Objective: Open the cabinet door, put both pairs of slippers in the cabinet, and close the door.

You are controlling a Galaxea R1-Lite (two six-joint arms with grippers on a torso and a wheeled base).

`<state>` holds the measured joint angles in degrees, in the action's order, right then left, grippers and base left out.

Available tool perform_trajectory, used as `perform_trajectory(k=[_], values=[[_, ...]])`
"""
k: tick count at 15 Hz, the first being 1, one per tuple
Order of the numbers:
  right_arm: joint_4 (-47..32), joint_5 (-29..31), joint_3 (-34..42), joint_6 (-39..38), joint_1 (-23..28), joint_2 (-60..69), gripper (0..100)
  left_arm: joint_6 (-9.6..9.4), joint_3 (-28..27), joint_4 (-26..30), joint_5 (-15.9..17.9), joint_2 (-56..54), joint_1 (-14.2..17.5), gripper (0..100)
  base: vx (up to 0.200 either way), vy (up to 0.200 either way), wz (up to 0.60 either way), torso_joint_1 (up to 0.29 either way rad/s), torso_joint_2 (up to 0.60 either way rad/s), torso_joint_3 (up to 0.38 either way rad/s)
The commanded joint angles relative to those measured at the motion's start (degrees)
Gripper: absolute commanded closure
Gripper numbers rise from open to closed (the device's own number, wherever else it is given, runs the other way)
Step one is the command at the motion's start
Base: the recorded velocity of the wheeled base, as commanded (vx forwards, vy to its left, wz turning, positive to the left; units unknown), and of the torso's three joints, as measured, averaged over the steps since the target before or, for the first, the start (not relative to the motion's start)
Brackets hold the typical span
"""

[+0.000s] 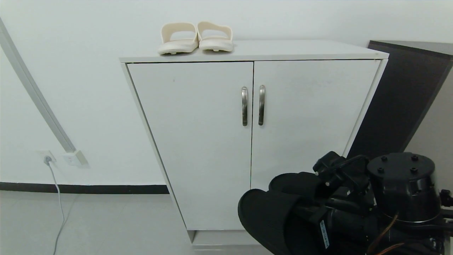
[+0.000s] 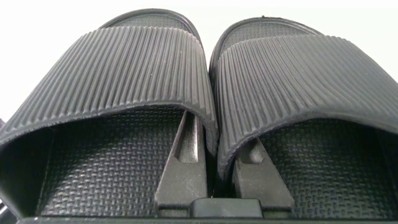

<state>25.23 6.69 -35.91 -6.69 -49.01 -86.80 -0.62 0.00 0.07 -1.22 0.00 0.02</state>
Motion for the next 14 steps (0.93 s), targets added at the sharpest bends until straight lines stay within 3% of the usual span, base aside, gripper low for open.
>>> perform_trajectory(k=[1, 10, 14], values=[[0.1, 0.0, 0.1, 0.0, -0.1, -0.1, 100, 0.01, 0.0, 0.0, 0.0, 0.1, 0.1, 0, 0.000, 0.000, 0.00, 0.000, 0.00, 0.000], [1.5, 0.1, 0.8, 0.0, -0.1, 0.1, 100, -0.43, -0.1, 0.2, 0.1, 0.2, 0.1, 0, 0.000, 0.000, 0.00, 0.001, 0.05, 0.042], [1.5, -0.1, 1.5, 2.3, -0.1, 0.0, 100, -2.98, -0.4, -0.1, 1.1, 5.0, -1.7, 0, 0.000, 0.000, 0.00, 0.000, 0.00, 0.000]])
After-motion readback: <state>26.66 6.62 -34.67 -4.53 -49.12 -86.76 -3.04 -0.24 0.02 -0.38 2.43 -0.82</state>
